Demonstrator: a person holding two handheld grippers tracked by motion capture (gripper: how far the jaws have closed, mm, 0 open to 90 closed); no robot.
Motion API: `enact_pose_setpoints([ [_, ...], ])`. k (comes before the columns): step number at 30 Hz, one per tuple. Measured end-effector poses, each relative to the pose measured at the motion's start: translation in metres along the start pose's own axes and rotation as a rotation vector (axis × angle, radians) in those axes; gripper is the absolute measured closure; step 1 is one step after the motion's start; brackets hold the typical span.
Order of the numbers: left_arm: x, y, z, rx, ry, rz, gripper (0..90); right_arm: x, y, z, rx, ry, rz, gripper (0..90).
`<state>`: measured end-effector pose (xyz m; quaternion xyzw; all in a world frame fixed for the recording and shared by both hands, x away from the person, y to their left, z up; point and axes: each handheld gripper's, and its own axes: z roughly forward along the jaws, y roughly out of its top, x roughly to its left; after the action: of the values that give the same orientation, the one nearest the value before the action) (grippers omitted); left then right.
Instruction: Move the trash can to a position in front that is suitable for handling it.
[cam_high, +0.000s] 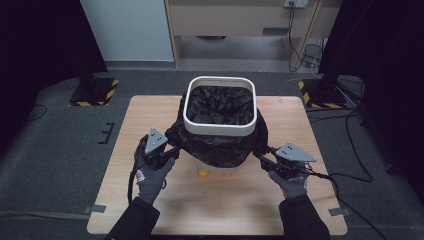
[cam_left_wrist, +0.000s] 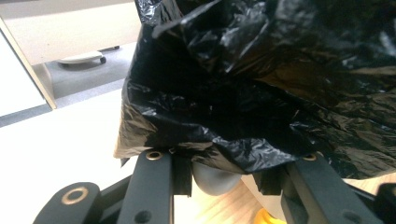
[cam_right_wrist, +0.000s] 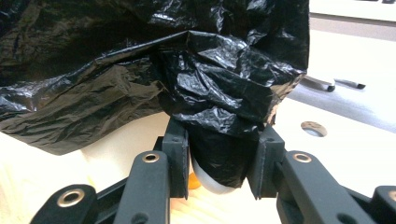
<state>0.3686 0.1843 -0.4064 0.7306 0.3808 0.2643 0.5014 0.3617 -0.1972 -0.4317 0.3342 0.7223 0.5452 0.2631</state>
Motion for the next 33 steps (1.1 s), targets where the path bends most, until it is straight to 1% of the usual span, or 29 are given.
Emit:
enact_pose_setpoints([
  [2, 0.0, -0.001, -0.003, 0.0, 0.002, 0.001, 64.6, 0.003, 0.0, 0.0, -0.002, 0.004, 0.001, 65.5],
  [4, 0.001, -0.002, -0.005, 0.004, 0.005, 0.005, 64.5, 0.007, 0.001, 0.0, 0.003, 0.0, -0.015, 65.5],
  [5, 0.002, -0.003, -0.008, 0.0, 0.005, -0.006, 64.5, 0.009, 0.001, 0.0, 0.003, 0.003, -0.016, 65.5],
  [8, 0.003, -0.004, -0.012, 0.006, 0.008, -0.008, 64.4, 0.012, 0.001, 0.0, -0.003, 0.007, -0.02, 65.5],
  [10, 0.006, -0.006, -0.017, 0.007, 0.012, -0.013, 64.3, 0.017, 0.002, 0.0, 0.0, 0.018, -0.022, 65.5],
  [11, 0.006, -0.006, -0.017, 0.007, 0.012, -0.013, 64.3, 0.019, 0.002, 0.0, -0.005, 0.026, -0.008, 65.6],
  [12, 0.006, -0.007, -0.019, 0.007, 0.01, -0.019, 64.3, 0.02, 0.002, 0.0, -0.011, 0.033, -0.002, 65.6],
  [14, 0.008, -0.008, -0.022, 0.008, 0.012, -0.019, 64.2, 0.022, 0.002, 0.0, -0.012, 0.04, 0.008, 65.6],
  [17, 0.01, -0.008, -0.023, 0.011, 0.007, -0.023, 64.1, 0.025, 0.001, -0.001, -0.014, 0.042, 0.004, 65.7],
  [19, 0.011, -0.008, -0.023, 0.015, 0.011, -0.024, 64.0, 0.028, 0.002, -0.001, -0.003, 0.031, -0.027, 65.5],
  [21, 0.011, -0.008, -0.024, 0.014, 0.009, -0.028, 63.9, 0.029, 0.002, -0.001, -0.007, 0.032, -0.029, 65.5],
  [24, 0.012, -0.009, -0.025, 0.018, 0.003, -0.034, 63.9, 0.031, 0.002, -0.003, -0.01, 0.042, -0.019, 65.7],
  [27, 0.015, -0.009, -0.021, 0.013, 0.002, -0.044, 63.3, 0.032, 0.002, -0.004, -0.011, 0.047, -0.009, 65.6],
  [31, 0.016, -0.008, -0.018, 0.008, -0.002, -0.039, 62.7, 0.034, 0.001, -0.005, -0.009, 0.044, -0.017, 65.6],
  [33, 0.018, -0.008, -0.018, 0.007, -0.009, -0.034, 62.5, 0.033, -0.001, -0.005, -0.011, 0.041, -0.008, 64.9],
])
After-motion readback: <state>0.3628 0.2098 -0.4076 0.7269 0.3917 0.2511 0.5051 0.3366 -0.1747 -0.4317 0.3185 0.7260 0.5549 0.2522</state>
